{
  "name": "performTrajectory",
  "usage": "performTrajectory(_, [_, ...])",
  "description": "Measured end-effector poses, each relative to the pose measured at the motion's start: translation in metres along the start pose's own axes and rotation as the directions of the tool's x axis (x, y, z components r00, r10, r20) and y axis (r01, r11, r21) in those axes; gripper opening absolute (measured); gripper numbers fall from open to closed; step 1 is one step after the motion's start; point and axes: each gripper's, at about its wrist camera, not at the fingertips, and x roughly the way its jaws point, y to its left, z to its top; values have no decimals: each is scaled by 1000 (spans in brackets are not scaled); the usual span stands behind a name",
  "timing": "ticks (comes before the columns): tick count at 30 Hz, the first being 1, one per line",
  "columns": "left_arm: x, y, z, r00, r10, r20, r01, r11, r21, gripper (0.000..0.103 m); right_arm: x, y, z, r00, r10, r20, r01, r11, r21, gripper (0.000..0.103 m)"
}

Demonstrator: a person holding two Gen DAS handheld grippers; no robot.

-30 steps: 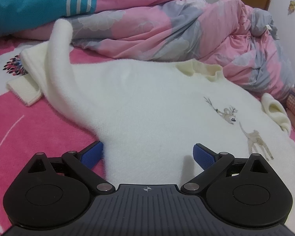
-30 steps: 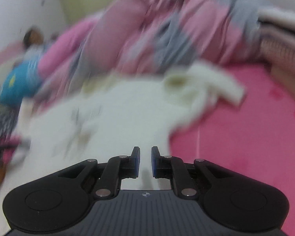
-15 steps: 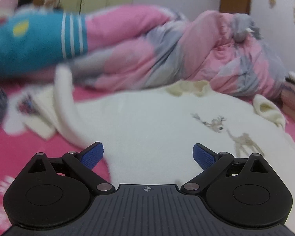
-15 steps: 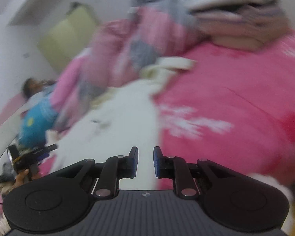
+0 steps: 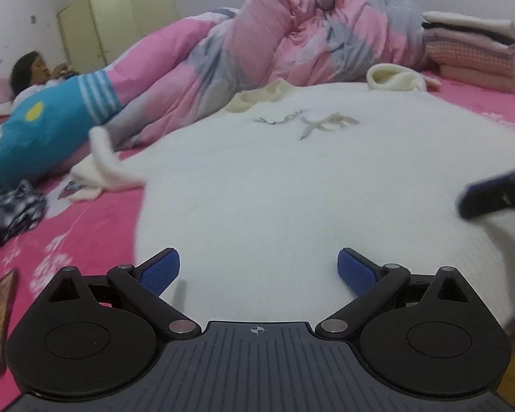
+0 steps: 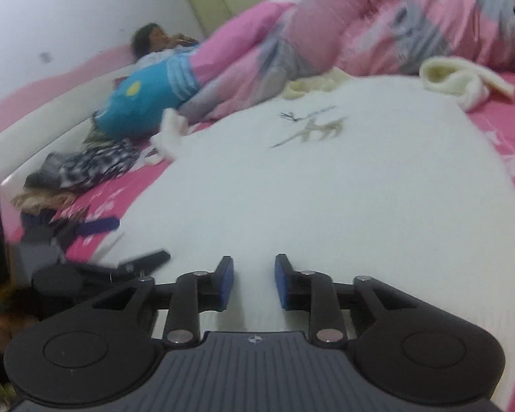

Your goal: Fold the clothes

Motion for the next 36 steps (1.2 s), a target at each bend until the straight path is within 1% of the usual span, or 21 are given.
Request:
performTrajectory(2, [-14,5,-8,1000,1,-14,-1,999,-43,100,-18,4,-14,1000,12,-8,-12,1000,-25,37])
performTrajectory(5, [-34,13,-21,999,-1,-35,-3,994,-106,101,-38,8,-26,996,31,-80,-35,998,-44,38])
performTrajectory(7, [-45,15,-26,999,-15,-47,9,991,-133,101,-45,10,-20,989,50,-142,-57,997,-50,38])
performTrajectory(9, [-52,16,-24,999,-45,-20,41,988,-150,101,-53,10,-10,988,75,-137,-81,996,-39,39])
performTrajectory(10, [-56,17,-24,998,-59,-6,57,986,-158,101,-57,8,-3,991,82,-110,-86,996,-30,40])
performTrajectory(11, [-60,17,-23,997,-73,8,74,983,-166,102,-57,7,4,995,66,-79,-68,997,-22,44])
performTrajectory(13, [-66,19,-21,994,-100,34,105,977,-184,103,-57,4,18,999,29,-18,-29,1000,-3,56])
performTrajectory(14, [-63,20,-17,994,-105,41,112,972,-206,103,-53,4,24,1000,-16,-1,16,1000,-2,65])
performTrajectory(15, [-59,22,-13,993,-106,43,113,966,-231,103,-48,4,31,998,-62,14,62,998,-2,66])
performTrajectory(17, [-49,24,-7,995,-93,34,99,959,-266,103,-31,6,42,987,-163,-10,163,987,-8,67])
performTrajectory(19, [-36,24,-1,997,-71,14,72,953,-295,103,-16,6,46,973,-227,-35,227,974,-13,70])
performTrajectory(21, [-25,22,0,998,-44,-39,31,954,-298,103,0,2,43,958,-280,-53,280,960,-15,79])
performTrajectory(23, [-15,18,-1,996,-18,-90,-9,958,-286,103,14,-2,35,940,-329,-90,329,944,-17,83])
performTrajectory(24, [-13,15,-1,995,-1,-105,-27,961,-274,103,17,1,30,938,-337,-82,335,941,-41,89])
performTrajectory(27, [-15,7,-4,994,39,-104,-64,968,-242,103,23,10,20,934,-353,-57,346,933,-102,102])
performTrajectory(29, [-15,7,-4,992,49,-115,-75,968,-241,103,26,12,19,933,-357,-52,349,930,-117,103])
performTrajectory(36, [-13,10,1,988,33,-148,-70,965,-254,103,28,13,21,933,-356,-60,348,930,-117,103])
